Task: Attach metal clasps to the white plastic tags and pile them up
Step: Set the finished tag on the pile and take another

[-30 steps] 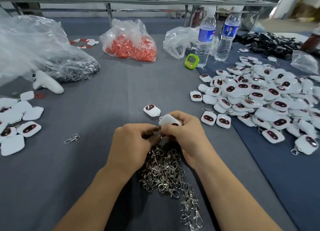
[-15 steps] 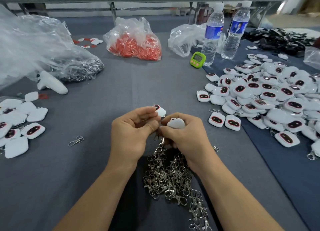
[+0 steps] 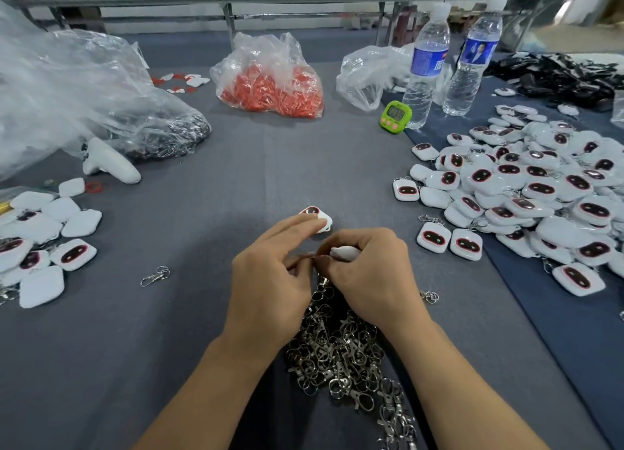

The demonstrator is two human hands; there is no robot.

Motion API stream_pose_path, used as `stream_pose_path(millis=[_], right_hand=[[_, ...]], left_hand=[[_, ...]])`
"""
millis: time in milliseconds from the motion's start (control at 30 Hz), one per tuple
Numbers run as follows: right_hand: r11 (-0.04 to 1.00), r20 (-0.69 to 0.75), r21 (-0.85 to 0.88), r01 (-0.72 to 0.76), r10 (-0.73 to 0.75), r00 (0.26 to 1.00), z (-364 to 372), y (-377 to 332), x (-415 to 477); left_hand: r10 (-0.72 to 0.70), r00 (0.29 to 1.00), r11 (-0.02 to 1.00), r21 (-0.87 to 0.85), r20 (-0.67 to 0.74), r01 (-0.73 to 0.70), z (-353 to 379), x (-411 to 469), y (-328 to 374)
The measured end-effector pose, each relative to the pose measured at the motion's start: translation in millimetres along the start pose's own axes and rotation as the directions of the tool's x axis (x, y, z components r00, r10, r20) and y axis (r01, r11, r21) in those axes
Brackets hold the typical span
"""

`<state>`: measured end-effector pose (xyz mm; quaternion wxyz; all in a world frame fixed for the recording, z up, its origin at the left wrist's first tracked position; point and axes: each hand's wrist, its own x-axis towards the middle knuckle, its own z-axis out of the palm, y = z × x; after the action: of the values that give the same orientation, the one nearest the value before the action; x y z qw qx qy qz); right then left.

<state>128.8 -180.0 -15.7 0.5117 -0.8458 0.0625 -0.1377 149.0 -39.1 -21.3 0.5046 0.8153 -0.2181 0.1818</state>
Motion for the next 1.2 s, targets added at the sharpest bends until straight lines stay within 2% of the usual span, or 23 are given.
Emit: stream_pose_path(millis=[100, 233, 333, 400, 500, 633, 700, 767, 833, 900, 967, 1033, 1100, 1167, 1200], right_hand=[[0.994, 0.012, 0.098, -0.053, 0.053, 0.999, 4.8, 1.0, 3.9], [0.921, 0.011, 0.365, -0.137, 0.143, 0.990, 7.6, 2.5, 8.7], [0.871, 0.040, 0.460, -0.170, 0.171, 0.985, 8.8, 1.2, 7.3], [0.896, 0.035, 0.411, -0.167, 0.168, 0.985, 8.7, 1.2, 5.9], [0.967, -0.011, 0.231, -0.104, 0.109, 0.994, 7.0, 2.2, 3.3], [0.997, -0.091, 0.069, -0.034, 0.040, 0.995, 3.7, 4.5, -1.5], [0.998, -0.076, 0.051, -0.036, 0.040, 0.996, 3.0, 2.3, -3.7], [0.991, -0.059, 0.117, -0.070, 0.077, 0.995, 5.0, -1.6, -3.4], [0.953, -0.032, 0.265, -0.145, 0.159, 0.987, 8.0, -4.5, -2.9], [0.900, 0.015, 0.384, -0.208, 0.219, 0.976, 8.0, -3.7, -3.6], [0.883, 0.046, 0.413, -0.223, 0.224, 0.974, 6.3, -3.8, -6.3], [0.943, -0.001, 0.290, -0.166, 0.173, 0.985, 5.2, -5.6, -8.9], [0.993, -0.091, 0.092, -0.079, 0.087, 0.992, 6.3, -6.2, -8.5], [1.000, -0.131, -0.019, -0.008, 0.005, 0.991, 7.7, -6.2, -7.5], [0.999, -0.136, -0.050, 0.015, -0.022, 0.990, 8.3, -6.3, -7.3]], left_hand=[[-0.042, 0.996, 0.999, 0.022, -0.079, 0.044, 0.2, -0.1, 0.5], [-0.244, 0.970, 0.965, -0.095, -0.004, 0.243, -2.4, 4.2, -2.7], [-0.295, 0.954, 0.951, -0.112, -0.061, 0.287, -4.0, 6.4, -1.4], [-0.313, 0.945, 0.948, -0.095, -0.096, 0.305, -3.0, 6.4, 0.0], [-0.304, 0.948, 0.953, -0.024, -0.094, 0.303, -1.1, 4.1, 1.4], [-0.080, 0.996, 0.961, 0.264, -0.033, 0.086, -3.6, -1.6, 1.6], [-0.007, 0.999, 0.962, 0.273, -0.035, 0.017, -4.6, -4.6, 1.1], [-0.041, 0.996, 0.983, 0.175, -0.078, 0.055, -5.4, -5.4, 2.4], [-0.158, 0.980, 0.983, 0.071, -0.122, 0.168, -5.7, -3.3, 2.5], [-0.258, 0.959, 0.963, 0.046, -0.120, 0.265, -6.5, -1.7, 2.1], [-0.311, 0.944, 0.950, -0.025, -0.110, 0.311, -6.8, -1.3, 2.4], [-0.307, 0.945, 0.952, -0.017, -0.111, 0.307, -6.3, -1.5, 4.1], [-0.205, 0.973, 0.963, 0.155, -0.107, 0.220, -5.6, -2.2, 4.2], [-0.071, 0.993, 0.933, 0.345, -0.092, 0.098, -5.0, -3.2, 3.8], [-0.033, 0.996, 0.921, 0.383, -0.083, 0.063, -3.9, -3.7, 2.9]])
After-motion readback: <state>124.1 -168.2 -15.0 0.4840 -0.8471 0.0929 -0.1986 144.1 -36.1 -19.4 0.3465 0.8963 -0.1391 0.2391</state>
